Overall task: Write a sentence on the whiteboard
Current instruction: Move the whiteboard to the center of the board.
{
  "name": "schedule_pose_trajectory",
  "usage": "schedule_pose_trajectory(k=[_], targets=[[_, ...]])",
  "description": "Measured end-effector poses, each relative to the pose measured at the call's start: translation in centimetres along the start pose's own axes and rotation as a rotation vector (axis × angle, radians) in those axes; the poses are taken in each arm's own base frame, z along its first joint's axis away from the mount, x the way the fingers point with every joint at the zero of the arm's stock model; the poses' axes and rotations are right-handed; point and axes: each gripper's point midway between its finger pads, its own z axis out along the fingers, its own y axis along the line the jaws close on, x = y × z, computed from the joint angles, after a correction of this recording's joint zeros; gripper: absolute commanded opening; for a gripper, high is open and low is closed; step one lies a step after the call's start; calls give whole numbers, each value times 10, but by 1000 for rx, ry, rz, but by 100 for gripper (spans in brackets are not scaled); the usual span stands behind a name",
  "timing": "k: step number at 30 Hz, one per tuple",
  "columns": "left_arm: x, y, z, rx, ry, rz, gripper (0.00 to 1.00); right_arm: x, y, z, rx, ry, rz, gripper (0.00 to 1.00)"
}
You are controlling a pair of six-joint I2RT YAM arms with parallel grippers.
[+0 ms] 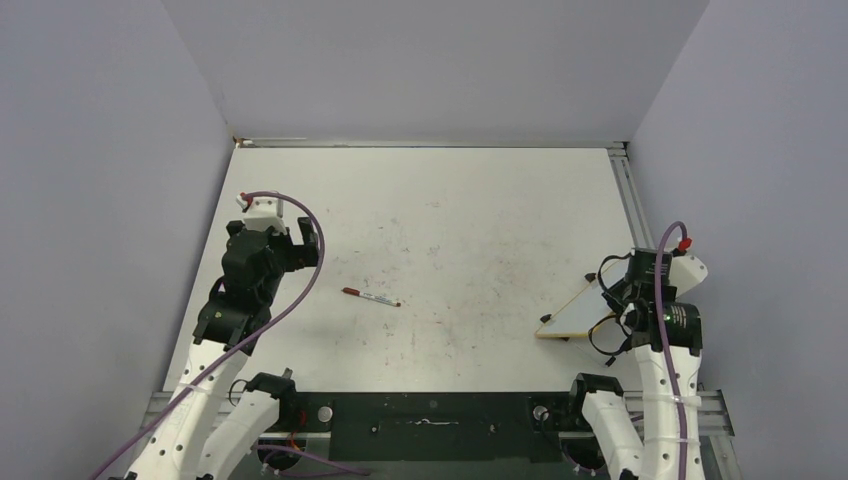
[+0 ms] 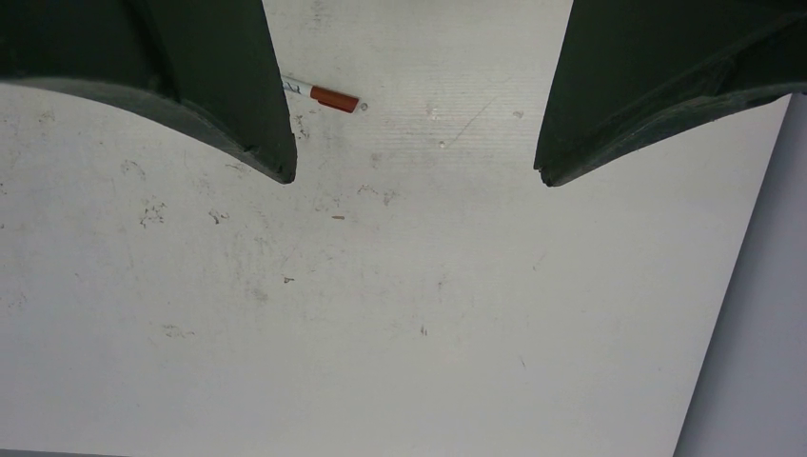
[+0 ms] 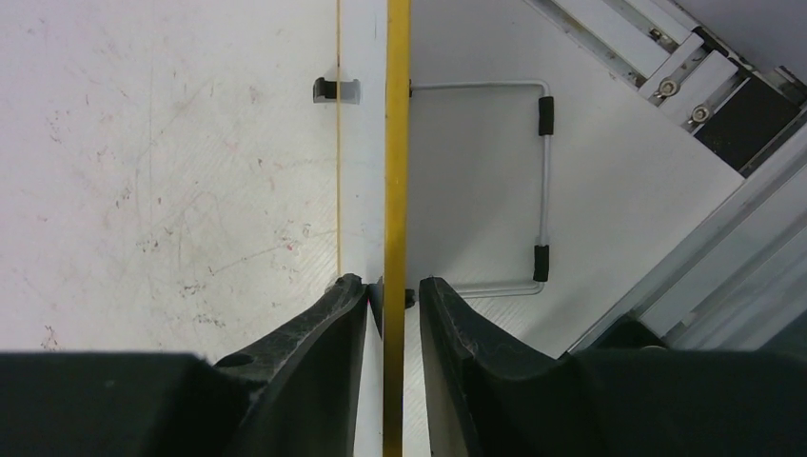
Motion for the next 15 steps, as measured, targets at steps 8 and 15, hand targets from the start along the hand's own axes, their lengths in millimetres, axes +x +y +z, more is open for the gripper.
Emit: schedule_pose_trajectory(k=[8,15], targets=[[0,0,0,0,-1,0,96,14,18,5,-109,51,-14,5],[0,0,0,-3,-2,-1,96,16,28,4,-169,66,-43,5]])
